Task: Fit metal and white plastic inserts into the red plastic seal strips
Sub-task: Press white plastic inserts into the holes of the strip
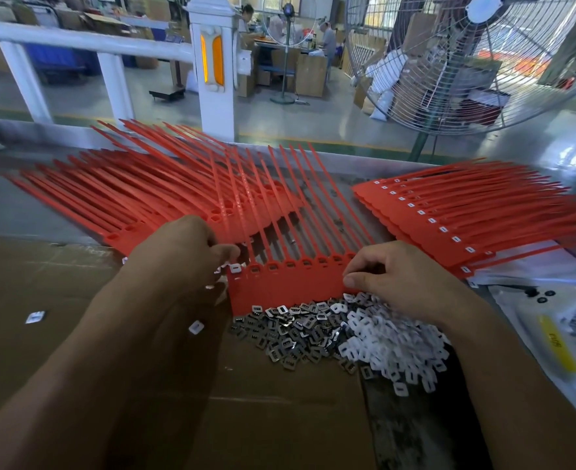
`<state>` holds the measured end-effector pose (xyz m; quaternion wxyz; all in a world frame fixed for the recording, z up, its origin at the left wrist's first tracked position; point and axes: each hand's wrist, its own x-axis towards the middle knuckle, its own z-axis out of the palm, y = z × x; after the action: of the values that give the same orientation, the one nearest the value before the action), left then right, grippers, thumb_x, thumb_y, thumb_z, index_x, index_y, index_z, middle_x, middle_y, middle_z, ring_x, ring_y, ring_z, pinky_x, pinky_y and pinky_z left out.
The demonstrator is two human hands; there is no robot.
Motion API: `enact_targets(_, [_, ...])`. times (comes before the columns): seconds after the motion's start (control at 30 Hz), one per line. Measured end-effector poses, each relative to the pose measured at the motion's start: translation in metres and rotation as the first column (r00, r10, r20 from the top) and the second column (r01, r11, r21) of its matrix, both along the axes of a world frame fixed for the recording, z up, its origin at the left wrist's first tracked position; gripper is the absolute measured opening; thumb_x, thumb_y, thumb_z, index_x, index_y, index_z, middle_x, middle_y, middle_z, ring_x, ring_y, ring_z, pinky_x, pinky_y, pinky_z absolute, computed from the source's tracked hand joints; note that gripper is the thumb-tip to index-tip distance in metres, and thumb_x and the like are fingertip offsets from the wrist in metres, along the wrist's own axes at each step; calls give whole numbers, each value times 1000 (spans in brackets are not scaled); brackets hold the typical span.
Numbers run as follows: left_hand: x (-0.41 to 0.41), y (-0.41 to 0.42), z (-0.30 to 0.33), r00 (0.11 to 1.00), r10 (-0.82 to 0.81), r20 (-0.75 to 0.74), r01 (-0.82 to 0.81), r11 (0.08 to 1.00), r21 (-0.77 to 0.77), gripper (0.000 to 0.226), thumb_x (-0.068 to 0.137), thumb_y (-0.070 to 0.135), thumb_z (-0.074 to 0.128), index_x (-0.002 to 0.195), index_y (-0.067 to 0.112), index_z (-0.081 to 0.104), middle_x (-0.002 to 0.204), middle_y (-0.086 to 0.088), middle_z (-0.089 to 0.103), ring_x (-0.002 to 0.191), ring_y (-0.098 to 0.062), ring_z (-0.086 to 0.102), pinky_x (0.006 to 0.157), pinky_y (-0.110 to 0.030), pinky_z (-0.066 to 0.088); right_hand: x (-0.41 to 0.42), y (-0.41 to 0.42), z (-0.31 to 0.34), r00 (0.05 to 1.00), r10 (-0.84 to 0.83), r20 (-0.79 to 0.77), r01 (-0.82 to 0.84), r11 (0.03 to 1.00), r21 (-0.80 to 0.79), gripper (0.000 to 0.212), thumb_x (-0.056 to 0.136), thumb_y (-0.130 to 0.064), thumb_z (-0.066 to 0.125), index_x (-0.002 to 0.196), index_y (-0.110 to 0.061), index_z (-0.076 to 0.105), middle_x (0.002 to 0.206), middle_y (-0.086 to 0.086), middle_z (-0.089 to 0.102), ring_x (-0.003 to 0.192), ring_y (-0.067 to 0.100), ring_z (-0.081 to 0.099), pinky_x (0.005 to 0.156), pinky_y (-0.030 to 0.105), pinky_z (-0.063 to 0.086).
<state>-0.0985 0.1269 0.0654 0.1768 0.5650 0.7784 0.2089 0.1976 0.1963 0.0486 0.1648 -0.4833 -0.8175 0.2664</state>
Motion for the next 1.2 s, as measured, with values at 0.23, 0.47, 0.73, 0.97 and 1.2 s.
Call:
enact_targets(0.23, [-1, 4, -8, 990, 39, 135, -28, 996, -83, 47, 99, 39, 63, 68, 4, 72, 54, -5, 69, 38, -10, 58, 49, -25, 43, 0, -2, 4, 995, 102, 22, -100, 991, -85, 5, 89, -36, 80, 85, -37, 77, 84, -18, 75, 78, -2, 69, 73, 23, 47])
enact_targets(0.47, [0, 8, -11, 979, 58, 198, -38, 994, -103, 40, 95, 34, 69, 69, 4, 73, 53, -7, 68, 35, -12, 56, 45, -22, 41, 2, -3, 6, 996, 87, 35, -84, 994, -67, 6, 87, -38, 81, 84, -38, 76, 80, -18, 73, 73, -2, 66, 70, 24, 45])
enact_targets(0.73, [1, 9, -9, 977, 37, 210, -8, 990, -138, 34, 90, 36, 74, 70, 8, 75, 55, -4, 69, 36, -8, 54, 46, -23, 42, 2, -3, 7, 995, 87, 43, -83, 993, -89, 6, 86, -38, 82, 85, -36, 76, 83, -11, 75, 77, 7, 70, 82, 43, 59])
enact_targets(0.97, [1, 9, -12, 986, 13, 168, 12, 989, -147, 36, 91, 40, 72, 77, 8, 77, 58, -4, 71, 37, -5, 54, 50, -23, 41, 3, -2, 7, 994, 92, 51, -87, 991, -98, 6, 86, -41, 82, 87, -40, 76, 85, -13, 74, 79, 6, 70, 84, 44, 59])
enact_targets(1.2, [10, 17, -20, 997, -11, -79, -7, 975, -223, 28, 94, 36, 68, 82, 11, 73, 64, -1, 71, 65, -16, 68, 73, -36, 56, 4, 1, 4, 994, 97, 54, -91, 991, -101, 5, 88, -40, 80, 88, -41, 75, 86, -16, 75, 80, 2, 70, 82, 38, 58])
